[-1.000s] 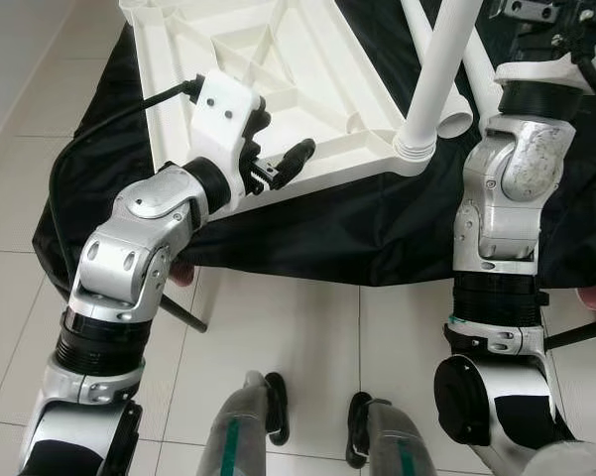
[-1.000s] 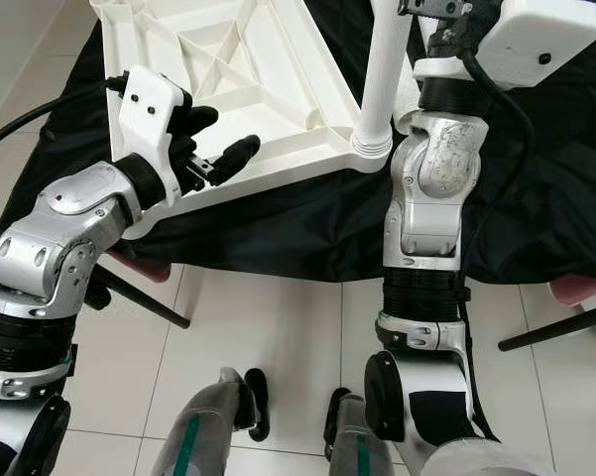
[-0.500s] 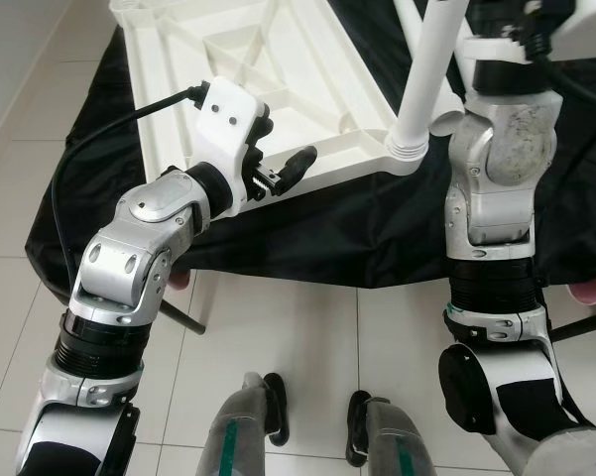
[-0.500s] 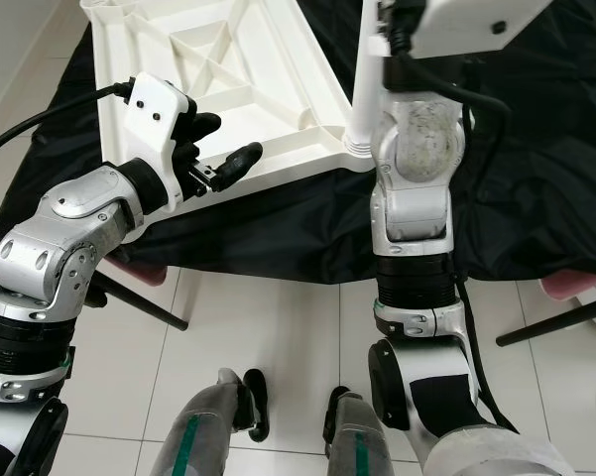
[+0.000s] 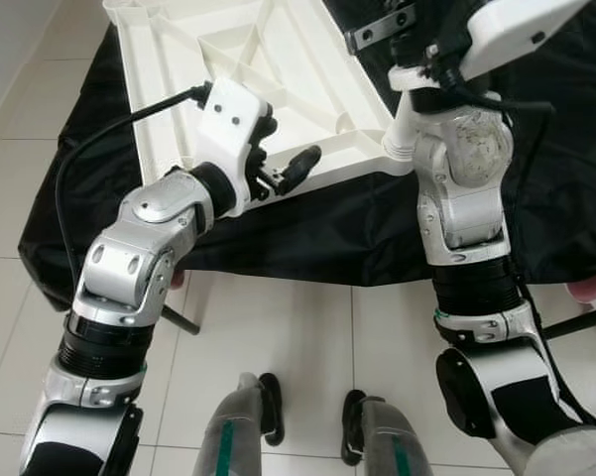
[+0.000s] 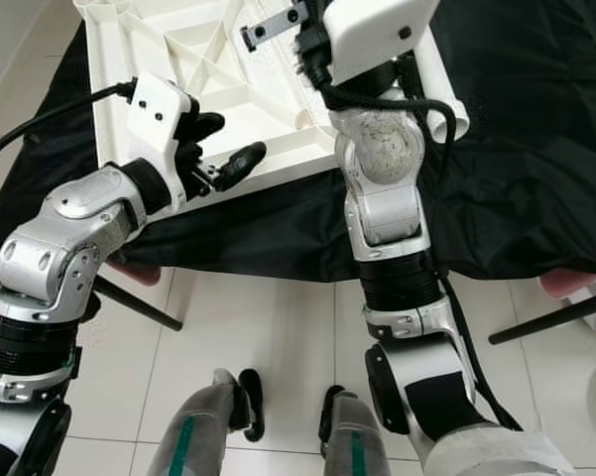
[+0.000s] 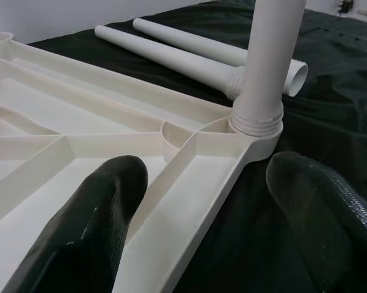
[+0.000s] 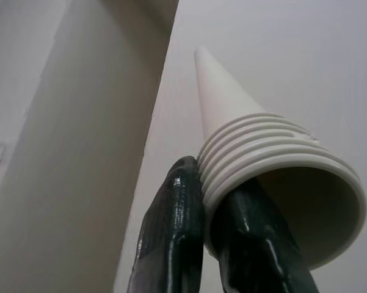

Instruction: Building children table

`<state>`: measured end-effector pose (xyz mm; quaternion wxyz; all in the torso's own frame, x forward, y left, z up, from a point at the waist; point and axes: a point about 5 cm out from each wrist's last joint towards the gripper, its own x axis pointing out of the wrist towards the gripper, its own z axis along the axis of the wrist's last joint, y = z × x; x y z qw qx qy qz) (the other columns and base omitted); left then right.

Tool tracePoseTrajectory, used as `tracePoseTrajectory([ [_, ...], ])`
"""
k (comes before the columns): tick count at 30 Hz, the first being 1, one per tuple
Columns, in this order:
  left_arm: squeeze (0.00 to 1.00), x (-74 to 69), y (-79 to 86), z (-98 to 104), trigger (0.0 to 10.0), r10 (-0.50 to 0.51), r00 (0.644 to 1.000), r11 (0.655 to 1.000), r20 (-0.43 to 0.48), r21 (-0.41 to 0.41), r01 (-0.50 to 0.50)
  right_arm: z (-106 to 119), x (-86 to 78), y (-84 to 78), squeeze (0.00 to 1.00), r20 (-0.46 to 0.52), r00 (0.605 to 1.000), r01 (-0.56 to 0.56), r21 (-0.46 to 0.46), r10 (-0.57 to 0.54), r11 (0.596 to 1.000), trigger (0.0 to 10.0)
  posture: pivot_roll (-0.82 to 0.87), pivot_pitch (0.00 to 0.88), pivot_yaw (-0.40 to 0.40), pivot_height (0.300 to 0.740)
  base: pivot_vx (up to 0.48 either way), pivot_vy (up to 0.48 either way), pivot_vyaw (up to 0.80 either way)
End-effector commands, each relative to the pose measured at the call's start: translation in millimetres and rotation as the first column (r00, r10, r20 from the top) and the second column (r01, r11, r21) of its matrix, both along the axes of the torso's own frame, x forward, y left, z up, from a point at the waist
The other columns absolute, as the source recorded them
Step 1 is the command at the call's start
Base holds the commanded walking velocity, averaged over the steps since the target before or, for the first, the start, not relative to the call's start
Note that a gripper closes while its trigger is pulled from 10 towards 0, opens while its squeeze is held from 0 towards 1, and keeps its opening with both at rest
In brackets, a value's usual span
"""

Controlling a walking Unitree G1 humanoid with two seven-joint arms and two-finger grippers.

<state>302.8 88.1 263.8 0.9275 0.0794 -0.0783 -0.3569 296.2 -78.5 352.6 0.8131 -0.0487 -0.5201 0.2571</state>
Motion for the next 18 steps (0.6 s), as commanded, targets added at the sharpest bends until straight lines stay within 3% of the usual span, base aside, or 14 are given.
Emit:
tracePoseTrajectory([
  [1,0.00,-3.5,-1.7,-1.2,10.0,-0.022,1.000,1.000,0.008,0.005,0.022,-1.1,1.0,-1.5,0.00,-0.033,0.999,-0.043,0.008,0.044,0.999,10.0,0.12,0.217,0.048,0.740,0.000,0.000,0.00],
  [3,0.00,-4.2,-3.5,-1.3,10.0,-0.020,1.000,1.000,0.013,0.001,0.020,-12.5,9.3,-13.2,0.00,-0.134,0.987,-0.087,0.002,0.086,0.996,10.0,0.11,0.225,0.013,0.740,0.000,0.000,0.00],
  [7,0.00,-6.1,-7.7,-1.6,10.0,-0.022,1.000,1.000,0.022,-0.002,0.022,-22.2,14.2,-25.6,0.00,-0.224,0.963,-0.156,-0.012,0.149,0.988,10.0,0.10,0.230,-0.010,0.740,0.000,0.000,0.00],
  [9,0.00,-6.1,-7.7,-1.6,10.0,-0.022,1.000,1.000,0.022,-0.002,0.022,-22.2,14.2,-25.6,0.00,-0.224,0.963,-0.156,-0.012,0.149,0.988,10.0,0.10,0.230,-0.010,0.740,0.000,0.000,0.00],
  [11,0.00,-8.1,-10.8,-0.1,10.0,-0.021,0.999,1.000,0.043,-0.006,0.021,-28.1,20.7,-38.1,0.00,-0.306,0.932,-0.205,-0.007,0.193,0.979,10.0,0.09,0.243,-0.059,0.740,0.000,0.000,0.00],
  [18,0.00,-10.7,-10.2,-3.7,10.0,0.001,0.998,1.000,0.057,-0.010,0.000,-45.2,30.8,-65.0,0.00,-0.434,0.877,-0.231,0.001,0.208,0.973,10.0,0.08,0.253,-0.081,0.740,0.000,0.000,0.00],
])
